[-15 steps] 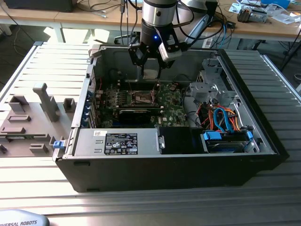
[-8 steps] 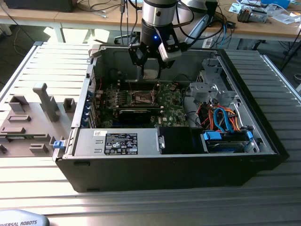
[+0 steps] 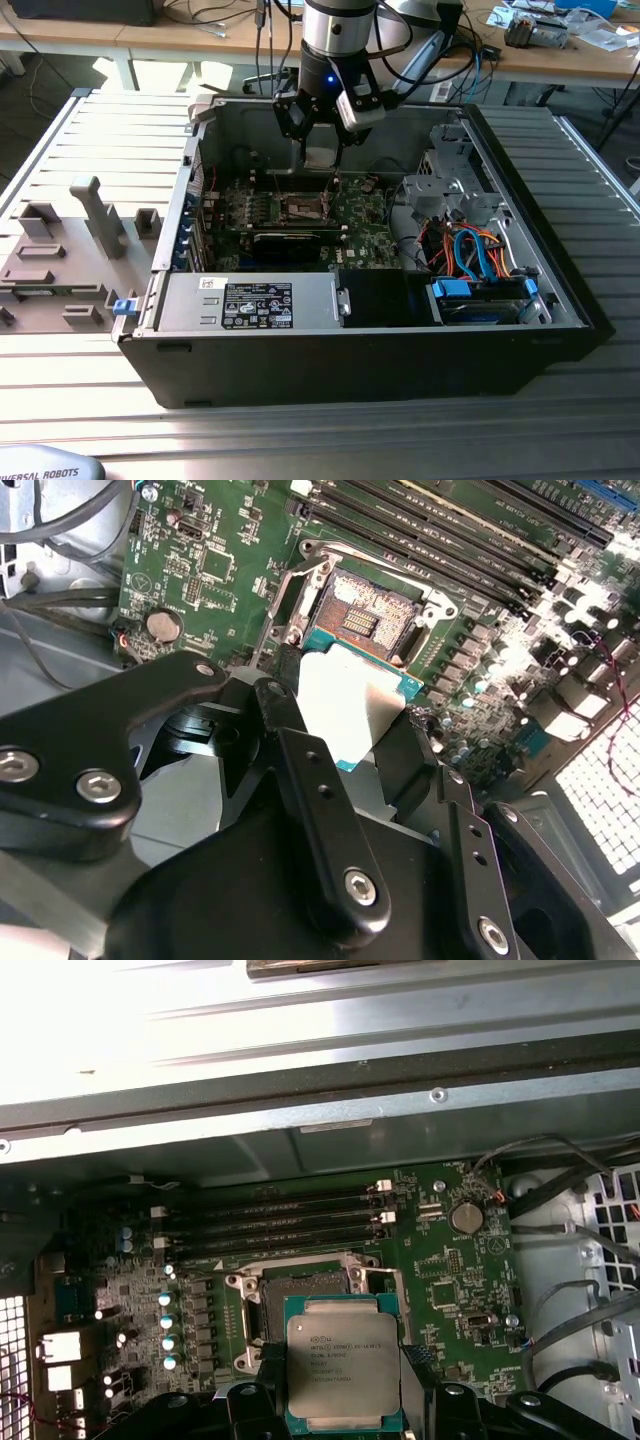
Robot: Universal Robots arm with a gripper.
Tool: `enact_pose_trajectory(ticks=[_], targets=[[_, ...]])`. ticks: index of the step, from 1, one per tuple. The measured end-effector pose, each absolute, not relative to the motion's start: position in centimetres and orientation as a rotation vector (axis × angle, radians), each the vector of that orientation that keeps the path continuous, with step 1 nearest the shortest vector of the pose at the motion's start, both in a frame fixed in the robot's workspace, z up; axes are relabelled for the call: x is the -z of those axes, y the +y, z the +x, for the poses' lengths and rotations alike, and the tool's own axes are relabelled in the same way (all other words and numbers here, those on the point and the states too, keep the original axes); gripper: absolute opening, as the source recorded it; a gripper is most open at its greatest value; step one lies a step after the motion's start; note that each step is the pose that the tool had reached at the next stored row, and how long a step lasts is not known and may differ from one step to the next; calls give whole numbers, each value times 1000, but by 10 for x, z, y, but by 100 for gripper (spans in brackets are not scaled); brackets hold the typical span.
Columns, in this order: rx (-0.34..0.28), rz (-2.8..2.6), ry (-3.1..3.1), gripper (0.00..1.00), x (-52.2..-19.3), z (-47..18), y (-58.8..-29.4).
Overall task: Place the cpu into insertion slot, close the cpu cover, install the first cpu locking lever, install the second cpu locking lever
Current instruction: 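Place the cpu into insertion slot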
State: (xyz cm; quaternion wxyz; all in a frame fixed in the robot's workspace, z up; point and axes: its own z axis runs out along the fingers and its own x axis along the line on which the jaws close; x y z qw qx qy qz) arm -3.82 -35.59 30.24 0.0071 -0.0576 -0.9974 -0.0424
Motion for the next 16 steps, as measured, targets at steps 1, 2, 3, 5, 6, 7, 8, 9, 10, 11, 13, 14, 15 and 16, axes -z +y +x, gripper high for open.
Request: enact_pose_trajectory(ticks=[1, 2, 3, 5, 6, 7, 8, 9, 10, 11, 13, 14, 15, 16], targets=[[133, -182, -3119, 54, -302, -38, -356], [133, -185, -3119, 54, -302, -38, -356], [133, -187, -3119, 54, -302, -38, -356], [133, -191, -3119, 54, -302, -38, -356], [133, -195, -3119, 54, -302, -38, -356], [133, -198, -3119, 54, -302, -38, -356], [133, -203, -3118, 54, -302, -38, -356], [133, -210, -3118, 54, -302, -38, -356], [133, -211, -3118, 54, -302, -38, -356], [133, -213, -3118, 54, -302, -38, -356], [133, -217, -3118, 54, -302, -38, -356], [133, -219, -3118, 54, -302, -38, -356], [133, -220, -3118, 54, -302, -38, -356], [133, -222, -3118, 54, -302, -38, -356]])
